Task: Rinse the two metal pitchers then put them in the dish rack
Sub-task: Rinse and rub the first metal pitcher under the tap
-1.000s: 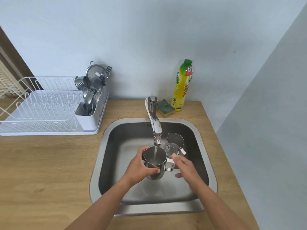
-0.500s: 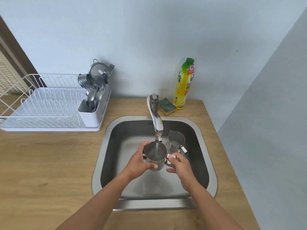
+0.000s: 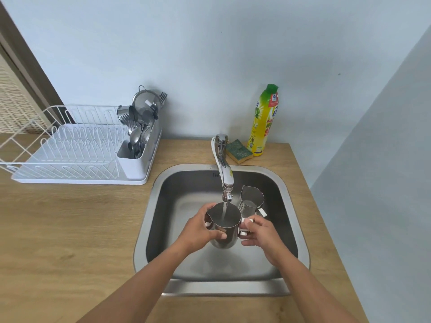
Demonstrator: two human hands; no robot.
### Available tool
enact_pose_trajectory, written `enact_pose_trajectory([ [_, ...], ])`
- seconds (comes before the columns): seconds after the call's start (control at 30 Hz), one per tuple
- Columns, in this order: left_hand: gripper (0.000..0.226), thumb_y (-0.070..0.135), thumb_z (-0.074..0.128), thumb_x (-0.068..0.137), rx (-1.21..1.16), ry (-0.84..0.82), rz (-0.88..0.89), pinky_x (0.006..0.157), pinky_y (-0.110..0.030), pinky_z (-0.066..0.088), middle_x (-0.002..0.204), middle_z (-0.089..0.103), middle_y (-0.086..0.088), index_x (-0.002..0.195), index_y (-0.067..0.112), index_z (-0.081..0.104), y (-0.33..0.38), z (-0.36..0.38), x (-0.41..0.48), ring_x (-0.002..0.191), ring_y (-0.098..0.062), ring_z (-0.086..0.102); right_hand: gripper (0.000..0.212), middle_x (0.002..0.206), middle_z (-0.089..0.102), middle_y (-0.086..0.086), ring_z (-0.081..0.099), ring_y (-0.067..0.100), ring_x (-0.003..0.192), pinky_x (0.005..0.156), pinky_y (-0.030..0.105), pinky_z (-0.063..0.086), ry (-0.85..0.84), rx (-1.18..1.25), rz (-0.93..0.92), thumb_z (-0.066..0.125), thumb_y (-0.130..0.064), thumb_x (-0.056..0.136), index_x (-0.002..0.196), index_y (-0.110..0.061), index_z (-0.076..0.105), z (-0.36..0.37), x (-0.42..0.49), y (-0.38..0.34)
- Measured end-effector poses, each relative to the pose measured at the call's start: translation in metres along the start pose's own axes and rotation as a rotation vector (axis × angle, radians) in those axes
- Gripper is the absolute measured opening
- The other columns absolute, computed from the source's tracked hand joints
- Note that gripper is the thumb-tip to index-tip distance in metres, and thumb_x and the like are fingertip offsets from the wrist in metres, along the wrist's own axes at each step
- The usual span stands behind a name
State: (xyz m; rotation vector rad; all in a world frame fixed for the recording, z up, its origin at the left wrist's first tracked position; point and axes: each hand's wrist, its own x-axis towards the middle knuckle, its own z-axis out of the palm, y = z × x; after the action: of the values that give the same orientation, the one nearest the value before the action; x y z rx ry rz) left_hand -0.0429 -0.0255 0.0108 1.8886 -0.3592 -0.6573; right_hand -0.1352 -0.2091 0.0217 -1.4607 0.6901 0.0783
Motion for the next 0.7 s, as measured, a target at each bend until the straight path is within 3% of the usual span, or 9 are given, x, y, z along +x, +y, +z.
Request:
enact_pose_trajectory([
  [0.13, 0.084, 0.006, 0.089, 0.062, -0.004, 0.012, 0.005, 0.089, -0.017, 0.047, 0.117, 0.065, 0.010, 0.128, 0.040, 0.049, 0.000, -0.001, 0.004, 0.109, -0.005, 0.060, 0.014, 0.101, 0.071, 0.013, 0.068, 0.029, 0.087, 0.072, 0.038, 0.059, 0.048, 0.071, -0.021, 0.053, -0.015, 0.099, 0.093, -0.009, 0.063, 0.007, 0.000, 0.005],
  [0.27, 0.080, 0.009, 0.090, 0.060, 0.009, 0.003, -0.005, 0.098, -0.028, 0.051, 0.115, 0.067, 0.012, 0.120, 0.045, 0.051, -0.005, -0.007, 0.006, 0.111, -0.006, 0.061, 0.015, 0.099, 0.071, 0.011, 0.067, 0.031, 0.085, 0.067, 0.037, 0.058, -0.012, 0.014, 0.004, 0.052, -0.016, 0.100, 0.090, -0.009, 0.061, 0.006, 0.002, 0.002],
  [0.37, 0.079, 0.008, 0.089, 0.062, -0.005, 0.016, -0.019, 0.099, -0.029, 0.051, 0.116, 0.068, 0.012, 0.124, 0.040, 0.052, -0.007, -0.005, 0.005, 0.112, -0.006, 0.061, 0.017, 0.101, 0.071, 0.011, 0.068, 0.033, 0.084, 0.065, 0.035, 0.058, 0.022, -0.020, 0.001, 0.051, -0.018, 0.101, 0.090, -0.010, 0.062, 0.007, 0.003, 0.002],
  [0.47, 0.078, 0.005, 0.088, 0.064, -0.033, 0.002, -0.035, 0.098, -0.024, 0.049, 0.116, 0.068, 0.011, 0.126, 0.036, 0.051, -0.009, -0.007, 0.007, 0.111, -0.003, 0.062, 0.017, 0.100, 0.072, 0.007, 0.068, 0.030, 0.085, 0.065, 0.035, 0.058, 0.010, -0.068, -0.012, 0.050, -0.021, 0.101, 0.094, -0.010, 0.061, 0.008, 0.004, 0.004],
  [0.6, 0.072, 0.006, 0.087, 0.067, -0.034, -0.008, -0.048, 0.085, -0.011, 0.044, 0.115, 0.068, 0.014, 0.123, 0.036, 0.052, -0.012, -0.007, 0.005, 0.108, 0.001, 0.062, 0.018, 0.099, 0.072, 0.009, 0.068, 0.031, 0.079, 0.064, 0.035, 0.058, 0.011, -0.095, 0.001, 0.049, -0.020, 0.101, 0.096, -0.008, 0.061, 0.005, 0.006, 0.003],
  [0.7, 0.071, 0.004, 0.086, 0.068, -0.056, -0.011, -0.064, 0.085, -0.010, 0.044, 0.115, 0.068, 0.015, 0.123, 0.034, 0.053, -0.015, -0.009, 0.008, 0.111, -0.002, 0.061, 0.017, 0.102, 0.072, 0.009, 0.071, 0.038, 0.089, 0.065, 0.035, 0.059, 0.020, -0.113, -0.002, 0.050, -0.022, 0.101, 0.095, -0.011, 0.062, 0.009, 0.008, 0.007],
])
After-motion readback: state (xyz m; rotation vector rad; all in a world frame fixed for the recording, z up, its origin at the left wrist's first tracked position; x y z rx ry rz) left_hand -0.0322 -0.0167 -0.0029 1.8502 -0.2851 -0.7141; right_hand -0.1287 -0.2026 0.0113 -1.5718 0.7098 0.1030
